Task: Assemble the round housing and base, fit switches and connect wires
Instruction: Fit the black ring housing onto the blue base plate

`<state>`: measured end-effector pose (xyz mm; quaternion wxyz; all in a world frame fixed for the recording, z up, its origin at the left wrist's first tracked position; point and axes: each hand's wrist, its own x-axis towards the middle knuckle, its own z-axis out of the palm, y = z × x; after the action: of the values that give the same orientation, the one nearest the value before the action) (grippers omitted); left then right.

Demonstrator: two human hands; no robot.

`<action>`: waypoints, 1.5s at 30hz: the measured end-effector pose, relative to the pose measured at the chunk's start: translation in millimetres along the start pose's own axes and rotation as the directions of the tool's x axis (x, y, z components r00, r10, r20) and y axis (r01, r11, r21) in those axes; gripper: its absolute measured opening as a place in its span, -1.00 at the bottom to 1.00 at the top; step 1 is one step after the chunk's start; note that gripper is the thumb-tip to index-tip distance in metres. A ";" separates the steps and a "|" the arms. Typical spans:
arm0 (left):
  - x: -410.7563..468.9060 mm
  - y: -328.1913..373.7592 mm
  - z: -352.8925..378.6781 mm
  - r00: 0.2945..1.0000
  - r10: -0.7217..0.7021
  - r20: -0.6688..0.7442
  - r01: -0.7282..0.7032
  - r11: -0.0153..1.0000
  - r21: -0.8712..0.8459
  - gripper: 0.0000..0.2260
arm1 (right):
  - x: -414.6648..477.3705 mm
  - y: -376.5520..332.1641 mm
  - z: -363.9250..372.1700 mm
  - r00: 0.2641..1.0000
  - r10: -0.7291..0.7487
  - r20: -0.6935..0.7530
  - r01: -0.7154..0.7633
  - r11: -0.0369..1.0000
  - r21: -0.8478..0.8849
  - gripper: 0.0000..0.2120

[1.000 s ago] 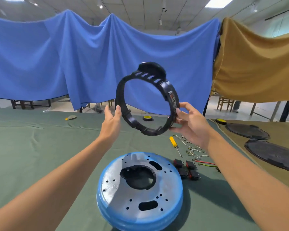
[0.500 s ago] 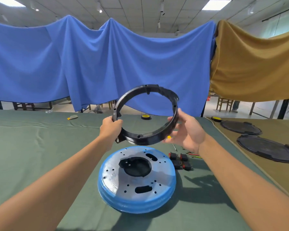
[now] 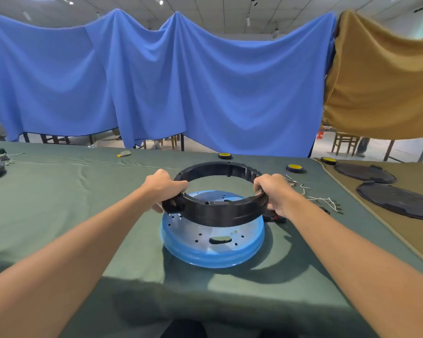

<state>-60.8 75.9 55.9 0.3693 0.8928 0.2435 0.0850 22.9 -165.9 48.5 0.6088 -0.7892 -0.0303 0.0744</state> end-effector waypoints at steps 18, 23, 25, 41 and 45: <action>28.0 1.8 -2.0 0.999 -0.018 -0.033 0.014 0.994 -0.109 -0.75 | 28.4 -24.4 14.4 1.000 -0.029 -0.010 0.029 0.998 -0.056 -0.91; 74.6 10.0 -1.0 0.998 -0.001 -0.056 -0.005 0.996 -0.094 -0.68 | 65.2 -37.5 18.6 1.000 -0.027 -0.010 0.026 0.999 -0.020 -0.89; 96.5 12.5 3.5 0.999 0.002 -0.052 -0.006 0.996 -0.089 -0.64 | 83.9 -38.1 21.5 1.000 -0.012 -0.018 0.012 1.000 -0.012 -0.89; 207.9 21.6 70.9 0.996 -0.063 -0.059 0.047 0.968 -0.247 -0.76 | 192.0 -10.2 26.7 0.995 0.057 -0.086 -0.060 0.998 -0.036 -0.73; 206.4 18.6 73.7 0.997 -0.062 -0.046 0.039 0.917 -0.397 -0.78 | 192.5 -4.6 30.0 0.995 0.018 -0.097 -0.028 0.993 -0.111 -0.85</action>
<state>149.5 121.7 10.5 0.5370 0.7904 0.2547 0.1484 208.5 -109.4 30.0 0.5633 -0.8252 0.0038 0.0418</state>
